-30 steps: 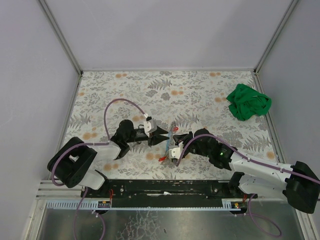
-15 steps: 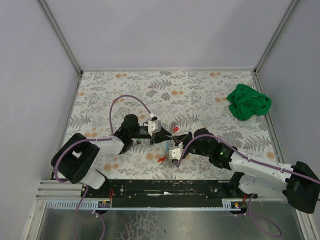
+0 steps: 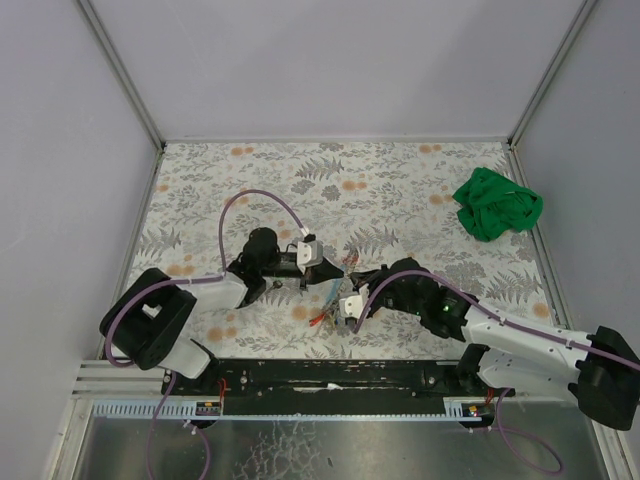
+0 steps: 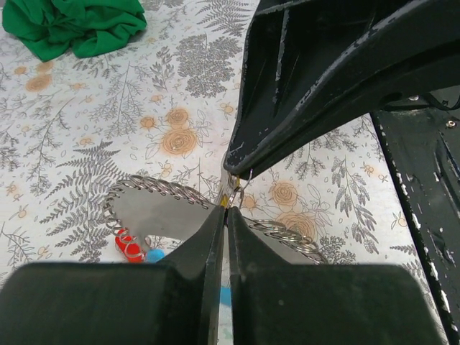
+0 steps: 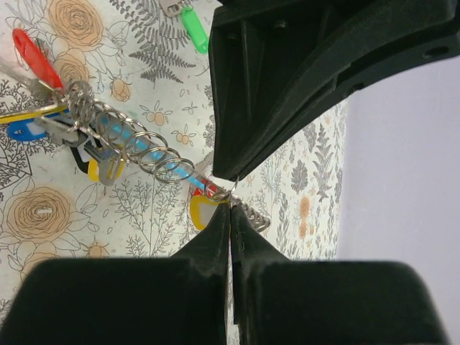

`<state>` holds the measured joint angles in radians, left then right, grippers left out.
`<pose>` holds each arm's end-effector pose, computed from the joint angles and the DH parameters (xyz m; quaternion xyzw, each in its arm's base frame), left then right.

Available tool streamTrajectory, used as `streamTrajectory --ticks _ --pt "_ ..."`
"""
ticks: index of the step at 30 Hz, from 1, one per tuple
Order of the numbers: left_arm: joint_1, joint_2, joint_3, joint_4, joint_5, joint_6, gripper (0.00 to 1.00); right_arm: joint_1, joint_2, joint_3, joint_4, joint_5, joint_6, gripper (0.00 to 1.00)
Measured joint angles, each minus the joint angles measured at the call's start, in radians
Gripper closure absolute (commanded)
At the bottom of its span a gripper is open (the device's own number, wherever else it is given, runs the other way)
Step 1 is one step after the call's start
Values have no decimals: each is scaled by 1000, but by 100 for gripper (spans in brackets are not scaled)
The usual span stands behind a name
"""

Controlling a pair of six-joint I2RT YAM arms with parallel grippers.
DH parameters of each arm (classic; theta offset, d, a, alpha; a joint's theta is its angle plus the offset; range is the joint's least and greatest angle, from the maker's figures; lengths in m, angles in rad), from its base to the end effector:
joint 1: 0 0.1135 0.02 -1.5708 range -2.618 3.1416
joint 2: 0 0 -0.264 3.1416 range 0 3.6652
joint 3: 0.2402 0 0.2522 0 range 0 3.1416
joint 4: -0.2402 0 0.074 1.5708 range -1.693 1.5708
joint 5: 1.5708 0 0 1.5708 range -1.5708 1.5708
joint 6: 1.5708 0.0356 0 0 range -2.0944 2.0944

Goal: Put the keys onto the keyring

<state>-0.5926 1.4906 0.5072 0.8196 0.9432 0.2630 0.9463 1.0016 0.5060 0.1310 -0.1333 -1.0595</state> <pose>0.2147 -0.1793 0.1905 0.5492 0.4962 -0.4363 0.5116 0.1270 0.1844 0.2332 -0.7131 0.4101 0.0227 0.5681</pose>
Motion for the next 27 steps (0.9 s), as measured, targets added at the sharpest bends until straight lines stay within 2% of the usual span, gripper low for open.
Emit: streamTrajectory --ticks 10,17,27 --pt "2 -18 -48 113 -85 -154 100 0 -23 -64 101 23 103 100" --pt "8 -16 -88 192 -184 -267 100 0 106 -75 248 42 175 100" --pt "13 -14 -100 203 -282 -293 100 -2 220 -79 415 122 286 93"
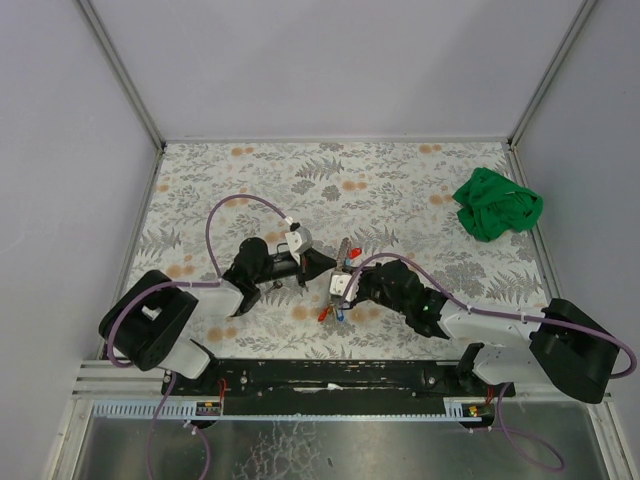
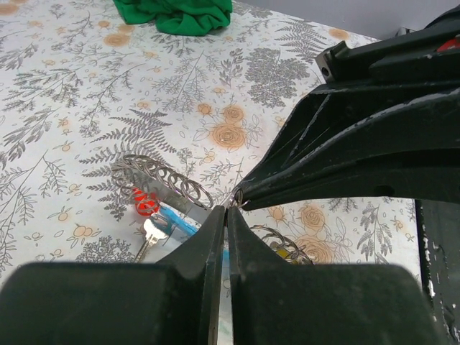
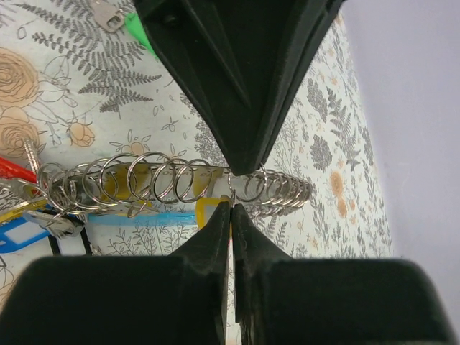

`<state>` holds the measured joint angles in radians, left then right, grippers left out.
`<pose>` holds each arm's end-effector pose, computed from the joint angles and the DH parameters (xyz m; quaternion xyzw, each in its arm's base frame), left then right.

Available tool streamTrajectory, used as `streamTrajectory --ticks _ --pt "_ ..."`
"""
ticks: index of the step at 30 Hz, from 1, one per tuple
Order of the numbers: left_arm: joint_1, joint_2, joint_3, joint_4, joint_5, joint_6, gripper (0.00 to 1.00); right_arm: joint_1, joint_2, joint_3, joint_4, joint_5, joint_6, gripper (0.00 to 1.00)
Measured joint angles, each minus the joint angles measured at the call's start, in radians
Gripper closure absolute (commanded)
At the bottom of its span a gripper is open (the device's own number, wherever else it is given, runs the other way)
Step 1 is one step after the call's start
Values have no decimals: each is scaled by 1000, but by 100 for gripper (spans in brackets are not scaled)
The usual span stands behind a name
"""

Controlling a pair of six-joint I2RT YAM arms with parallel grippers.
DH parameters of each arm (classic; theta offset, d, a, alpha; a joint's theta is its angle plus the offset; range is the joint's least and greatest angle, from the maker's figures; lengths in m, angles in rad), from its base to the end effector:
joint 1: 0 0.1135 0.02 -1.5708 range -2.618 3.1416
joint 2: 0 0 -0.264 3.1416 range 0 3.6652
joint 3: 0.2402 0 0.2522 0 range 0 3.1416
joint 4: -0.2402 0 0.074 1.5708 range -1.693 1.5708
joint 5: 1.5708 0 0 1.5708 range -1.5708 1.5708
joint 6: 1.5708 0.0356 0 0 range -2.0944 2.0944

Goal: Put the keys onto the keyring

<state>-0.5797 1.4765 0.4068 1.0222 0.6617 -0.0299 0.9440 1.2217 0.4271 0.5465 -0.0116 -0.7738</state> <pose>0.2117 -0.1648 0.1855 0.4016 0.5979 -0.4201 0.5521 0.1465 0.2030 0.2019 -0.5998 0.5128 0.0568 0.6116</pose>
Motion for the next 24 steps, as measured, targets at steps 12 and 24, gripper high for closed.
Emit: streamTrajectory --ticks 12,24 --pt "4 119 61 -4 -78 0 100 -1 -35 -31 1 164 176 57" --pt "6 345 220 -3 -140 -59 87 -2 -228 -32 -71 357 351 42"
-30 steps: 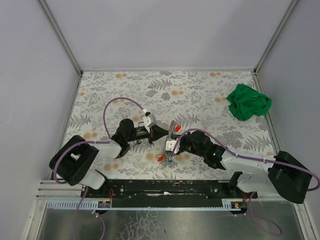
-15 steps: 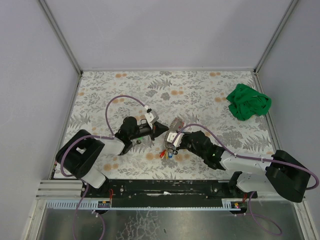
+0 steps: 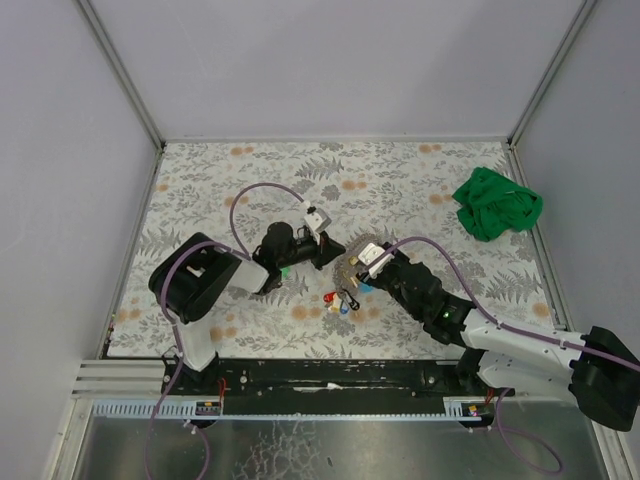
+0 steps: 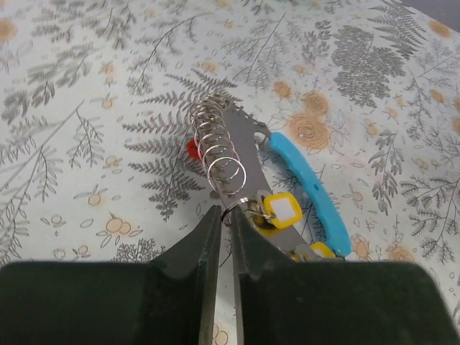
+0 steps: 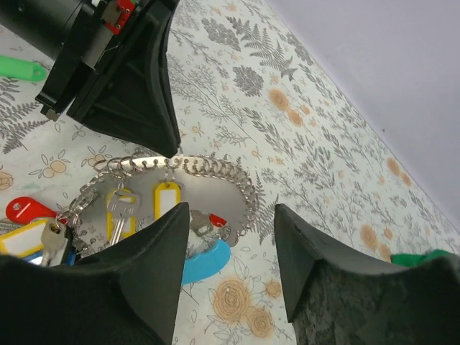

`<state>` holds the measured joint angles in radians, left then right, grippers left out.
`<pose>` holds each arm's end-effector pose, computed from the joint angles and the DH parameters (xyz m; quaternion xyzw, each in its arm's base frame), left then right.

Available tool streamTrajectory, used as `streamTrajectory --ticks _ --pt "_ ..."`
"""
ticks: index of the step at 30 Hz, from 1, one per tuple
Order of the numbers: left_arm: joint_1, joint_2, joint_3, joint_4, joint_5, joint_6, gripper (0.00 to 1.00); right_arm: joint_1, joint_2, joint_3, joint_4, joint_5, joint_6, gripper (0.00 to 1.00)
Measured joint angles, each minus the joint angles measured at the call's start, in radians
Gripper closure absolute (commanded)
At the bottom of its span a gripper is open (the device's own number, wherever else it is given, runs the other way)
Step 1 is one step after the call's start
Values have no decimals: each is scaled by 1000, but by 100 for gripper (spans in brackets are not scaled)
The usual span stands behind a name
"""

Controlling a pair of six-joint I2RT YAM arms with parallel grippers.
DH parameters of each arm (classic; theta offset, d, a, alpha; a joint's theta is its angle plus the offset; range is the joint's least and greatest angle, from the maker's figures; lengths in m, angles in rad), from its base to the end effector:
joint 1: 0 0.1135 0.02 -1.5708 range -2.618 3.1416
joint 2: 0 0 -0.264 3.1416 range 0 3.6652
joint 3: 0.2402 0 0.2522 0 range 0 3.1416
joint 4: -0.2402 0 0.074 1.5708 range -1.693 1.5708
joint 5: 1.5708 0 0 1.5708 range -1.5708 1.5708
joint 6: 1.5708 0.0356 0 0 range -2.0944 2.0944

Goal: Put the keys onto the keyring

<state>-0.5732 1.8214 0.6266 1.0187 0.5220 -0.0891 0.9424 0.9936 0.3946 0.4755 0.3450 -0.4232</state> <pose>0.2714 -0.1963 0.1451 0.3384 0.6793 -0.3888 0.5224 0.1383 0.1699 0.2329 -0.3776 0.6445 0.0431 0.6635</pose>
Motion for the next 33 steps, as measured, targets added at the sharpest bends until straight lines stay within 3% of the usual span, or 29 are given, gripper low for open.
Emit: streamTrajectory --ticks 10,12,13,14,15,16,26,33 --pt "101 -2 0 -5 -101 -128 57 0 -77 0 -69 96 50 36" --pt "126 -63 -26 -26 -126 -150 44 0 -92 0 -82 119 61 29" --pt "137 -105 -43 -40 -140 -158 10 0 -103 0 -92 130 68 27" --pt "143 -145 -59 -53 -154 -162 1 0 -116 0 -103 142 77 24" --pt "146 -200 -80 -73 -175 -162 0 0 -129 0 -113 152 87 16" --pt "148 -259 -101 -97 -193 -166 0 0 -144 0 -125 167 96 1" --pt "148 -889 -187 -404 -423 -209 0 -1 -323 38 -346 265 270 1" --pt "142 -1131 -144 -742 -569 -352 0 -1 -433 100 -490 349 398 1"
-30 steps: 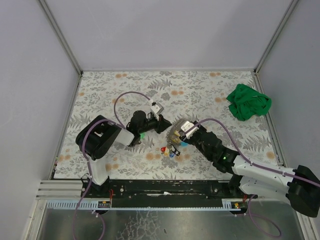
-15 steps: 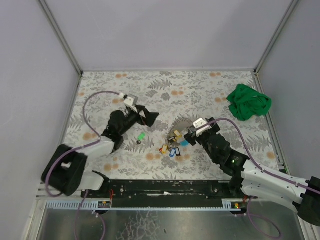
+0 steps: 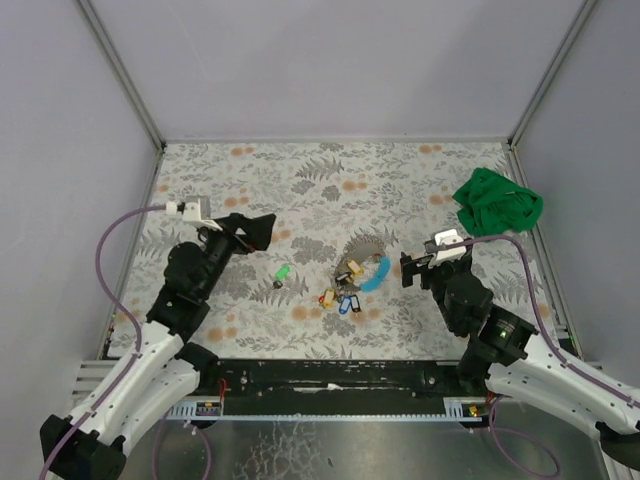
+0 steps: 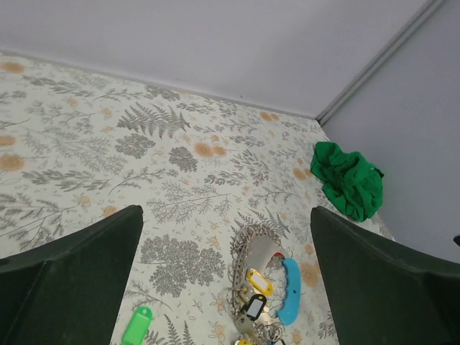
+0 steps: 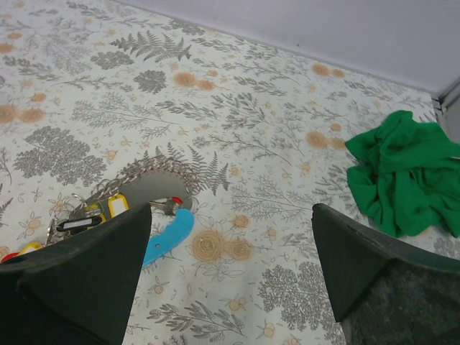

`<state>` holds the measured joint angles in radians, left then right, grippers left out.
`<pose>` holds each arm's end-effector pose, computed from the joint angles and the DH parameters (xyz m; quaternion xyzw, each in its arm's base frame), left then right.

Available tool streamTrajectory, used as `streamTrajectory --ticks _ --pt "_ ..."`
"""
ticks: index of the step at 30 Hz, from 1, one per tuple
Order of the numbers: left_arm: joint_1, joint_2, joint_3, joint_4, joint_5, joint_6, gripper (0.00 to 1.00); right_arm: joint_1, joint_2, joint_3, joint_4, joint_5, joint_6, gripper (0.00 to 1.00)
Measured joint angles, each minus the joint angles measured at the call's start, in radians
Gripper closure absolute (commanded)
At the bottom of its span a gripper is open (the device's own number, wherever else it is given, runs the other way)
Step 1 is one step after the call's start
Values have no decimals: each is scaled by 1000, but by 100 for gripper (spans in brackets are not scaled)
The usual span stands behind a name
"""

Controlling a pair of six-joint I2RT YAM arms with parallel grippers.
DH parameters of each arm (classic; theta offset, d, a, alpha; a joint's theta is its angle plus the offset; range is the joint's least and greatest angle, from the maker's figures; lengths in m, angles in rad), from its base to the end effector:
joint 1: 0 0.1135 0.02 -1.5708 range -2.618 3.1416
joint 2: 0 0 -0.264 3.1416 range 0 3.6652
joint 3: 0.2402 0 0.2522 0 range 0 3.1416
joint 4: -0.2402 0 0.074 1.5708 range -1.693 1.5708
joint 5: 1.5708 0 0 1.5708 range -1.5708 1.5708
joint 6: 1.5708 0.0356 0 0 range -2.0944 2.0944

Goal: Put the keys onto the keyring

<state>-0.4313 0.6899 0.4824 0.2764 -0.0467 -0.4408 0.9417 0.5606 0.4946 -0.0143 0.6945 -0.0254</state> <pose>0.1622 -0.0728 0.2973 -0.0203 0.6821 -0.2942 0.6692 0.1042 0.1045 0.2894 -0.1170 0.7191 0.0577 0.6825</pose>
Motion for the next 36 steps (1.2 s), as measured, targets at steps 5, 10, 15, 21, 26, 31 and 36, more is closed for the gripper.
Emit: streamTrajectory --ticks 5,10,15,21,26,31,36 --pt "0 -78 115 -237 -48 -27 0 0 -98 2 -87 64 55 1" --pt "0 -140 185 -367 -51 28 0 0 -142 2 -103 97 73 1" --pt "0 -179 196 -425 -56 88 0 0 -137 1 -112 119 81 1" --pt "0 -208 182 -448 -74 126 0 0 -100 1 -112 129 90 1" --pt "2 -233 166 -453 -92 142 0 0 -65 1 -114 135 90 1" --pt "8 -249 154 -454 -95 143 0 0 -60 1 -115 140 90 1" --pt "15 -258 152 -453 -95 142 0 0 -52 1 -115 155 90 1"
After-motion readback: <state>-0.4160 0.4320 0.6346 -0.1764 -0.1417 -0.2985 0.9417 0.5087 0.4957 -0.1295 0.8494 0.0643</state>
